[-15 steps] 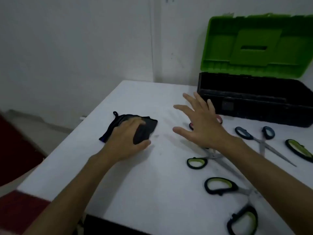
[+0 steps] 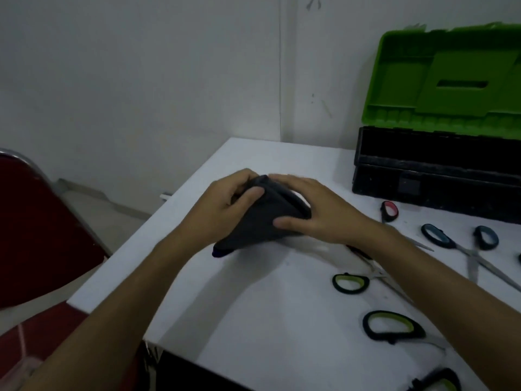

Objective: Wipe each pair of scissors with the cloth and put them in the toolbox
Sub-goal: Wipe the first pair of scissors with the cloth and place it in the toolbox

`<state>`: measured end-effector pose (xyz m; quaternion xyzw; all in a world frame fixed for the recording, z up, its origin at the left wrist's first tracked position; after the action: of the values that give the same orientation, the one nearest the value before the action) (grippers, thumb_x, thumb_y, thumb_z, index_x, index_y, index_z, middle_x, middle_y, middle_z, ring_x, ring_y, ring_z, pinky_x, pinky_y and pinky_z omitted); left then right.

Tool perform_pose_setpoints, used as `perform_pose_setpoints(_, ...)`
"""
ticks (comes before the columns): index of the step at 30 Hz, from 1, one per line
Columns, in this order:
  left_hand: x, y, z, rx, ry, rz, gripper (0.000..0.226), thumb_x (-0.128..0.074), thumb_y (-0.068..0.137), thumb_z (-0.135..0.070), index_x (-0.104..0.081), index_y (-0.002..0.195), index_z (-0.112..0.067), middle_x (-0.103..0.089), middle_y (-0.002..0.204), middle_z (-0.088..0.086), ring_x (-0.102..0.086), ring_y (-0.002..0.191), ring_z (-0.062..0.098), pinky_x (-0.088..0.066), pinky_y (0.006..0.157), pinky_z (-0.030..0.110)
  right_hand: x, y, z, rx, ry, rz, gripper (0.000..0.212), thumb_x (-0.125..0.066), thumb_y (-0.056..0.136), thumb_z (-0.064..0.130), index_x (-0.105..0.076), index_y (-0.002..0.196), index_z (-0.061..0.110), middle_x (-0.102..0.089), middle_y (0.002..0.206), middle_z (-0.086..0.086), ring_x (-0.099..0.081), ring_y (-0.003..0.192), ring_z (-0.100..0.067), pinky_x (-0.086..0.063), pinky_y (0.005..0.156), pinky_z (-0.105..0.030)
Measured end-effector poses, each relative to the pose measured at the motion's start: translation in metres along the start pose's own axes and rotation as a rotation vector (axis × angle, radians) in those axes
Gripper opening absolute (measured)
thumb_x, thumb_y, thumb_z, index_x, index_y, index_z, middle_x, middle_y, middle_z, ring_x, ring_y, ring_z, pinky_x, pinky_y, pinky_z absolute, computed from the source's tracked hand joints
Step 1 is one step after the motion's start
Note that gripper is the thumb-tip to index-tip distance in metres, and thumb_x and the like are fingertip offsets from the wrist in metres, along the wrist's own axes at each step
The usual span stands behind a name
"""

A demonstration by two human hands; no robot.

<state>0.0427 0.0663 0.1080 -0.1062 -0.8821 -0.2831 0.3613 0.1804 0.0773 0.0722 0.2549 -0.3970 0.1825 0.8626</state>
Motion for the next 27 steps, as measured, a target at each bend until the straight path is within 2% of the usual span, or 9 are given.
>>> perform_pose_setpoints(1, 0.004, 0.006, -0.009, 0.001, -0.043, 0.007, 0.012, -0.05, 0.1, -0.022, -0.061, 0.096, -0.021, -0.063, 0.084, -0.015, -0.06, 0.078, 0.001, -0.044, 0.068, 0.011, 0.009, 0.0, 0.005, 0.006, 0.059, -0.034, 0.051, -0.067, 0.09, 0.048, -0.053, 0.136, 0.032, -0.063, 0.128, 0.012, -0.057, 0.117, -0.004, -0.047, 0.097, -0.028)
perform_pose_setpoints(3, 0.012, 0.017, -0.023, 0.011, -0.113, -0.03, 0.011, -0.051, 0.099, -0.022, -0.062, 0.098, -0.02, -0.066, 0.088, -0.012, -0.064, 0.083, 0.001, -0.048, 0.072, 0.015, 0.026, -0.003, 0.012, 0.0, 0.138, -0.118, 0.018, -0.063, 0.095, 0.035, -0.067, 0.106, 0.022, -0.07, 0.094, 0.011, -0.065, 0.084, -0.002, -0.048, 0.07, -0.021)
perform_pose_setpoints(8, -0.009, 0.028, -0.035, 0.146, -0.432, 0.048, 0.023, -0.067, 0.09, -0.026, -0.058, 0.111, -0.031, -0.075, 0.101, -0.007, -0.072, 0.09, 0.012, -0.059, 0.073, 0.03, 0.074, -0.029, 0.016, -0.031, 0.127, -0.3, 0.028, -0.055, 0.1, 0.032, -0.063, 0.081, 0.013, -0.061, 0.069, 0.002, -0.056, 0.062, -0.011, -0.041, 0.057, -0.031)
perform_pose_setpoints(11, -0.03, 0.033, -0.05, 0.07, -0.407, 0.105, 0.026, -0.07, 0.087, -0.016, -0.062, 0.111, -0.022, -0.074, 0.099, -0.006, -0.072, 0.087, 0.012, -0.057, 0.072, 0.027, 0.1, -0.05, 0.007, -0.093, 0.121, -0.334, 0.039, -0.05, 0.1, 0.04, -0.067, 0.085, 0.009, -0.066, 0.077, -0.003, -0.063, 0.072, -0.016, -0.05, 0.067, -0.041)
perform_pose_setpoints(13, -0.041, 0.042, -0.07, -0.035, -0.359, 0.127, 0.015, -0.068, 0.088, -0.011, -0.067, 0.102, -0.016, -0.074, 0.093, -0.003, -0.071, 0.084, 0.011, -0.055, 0.072, 0.023, 0.108, -0.063, 0.0, -0.132, 0.234, -0.265, 0.03, -0.058, 0.094, 0.044, -0.069, 0.108, 0.02, -0.07, 0.099, 0.009, -0.068, 0.09, -0.01, -0.054, 0.077, -0.03)
perform_pose_setpoints(15, -0.05, 0.054, -0.095, -0.136, -0.243, 0.147, 0.01, -0.069, 0.087, -0.013, -0.071, 0.096, -0.018, -0.073, 0.088, -0.005, -0.069, 0.082, 0.01, -0.053, 0.071, 0.02, 0.105, -0.074, -0.007, -0.198, 0.333, -0.173, 0.044, -0.073, 0.086, 0.042, -0.058, 0.127, 0.032, -0.067, 0.114, 0.013, -0.069, 0.099, -0.012, -0.057, 0.083, -0.032)
perform_pose_setpoints(20, -0.063, 0.087, -0.12, -0.142, -0.15, 0.111, 0.014, -0.075, 0.081, -0.033, -0.07, 0.093, -0.027, -0.07, 0.091, -0.011, -0.064, 0.085, 0.007, -0.05, 0.071, 0.025, 0.116, -0.096, -0.023, -0.249, 0.245, -0.272, 0.032, -0.062, 0.094, 0.042, -0.068, 0.105, 0.012, -0.073, 0.097, -0.008, -0.071, 0.091, -0.022, -0.056, 0.081, -0.053)
perform_pose_setpoints(24, -0.087, 0.076, -0.096, 0.094, -0.327, 0.11, 0.028, -0.065, 0.086, -0.049, -0.062, 0.104, -0.027, -0.068, 0.103, -0.007, -0.065, 0.094, 0.012, -0.054, 0.08, 0.034, 0.131, -0.122, -0.039, -0.316, 0.499, -0.394, 0.018, -0.054, 0.1, 0.03, -0.071, 0.099, 0.024, -0.077, 0.09, 0.007, -0.072, 0.087, -0.008, -0.055, 0.074, -0.023)
perform_pose_setpoints(27, -0.134, 0.044, -0.075, 0.251, -0.417, 0.234, 0.023, -0.056, 0.093, -0.043, -0.061, 0.103, -0.024, -0.068, 0.103, -0.002, -0.066, 0.091, 0.014, -0.054, 0.085, 0.042, 0.141, -0.14, -0.056, -0.408, 0.55, -0.46, 0.019, -0.049, 0.102, 0.029, -0.067, 0.097, 0.027, -0.076, 0.085, 0.012, -0.07, 0.082, -0.001, -0.053, 0.072, -0.017)
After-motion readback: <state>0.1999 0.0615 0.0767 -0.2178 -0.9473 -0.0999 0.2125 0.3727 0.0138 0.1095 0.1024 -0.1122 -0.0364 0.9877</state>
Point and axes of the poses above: each hand's wrist, its own y-axis towards the middle knuckle, its own x-axis out of the back of the hand, z = x × y, the point moved 9 cm from there along y, towards the middle knuckle
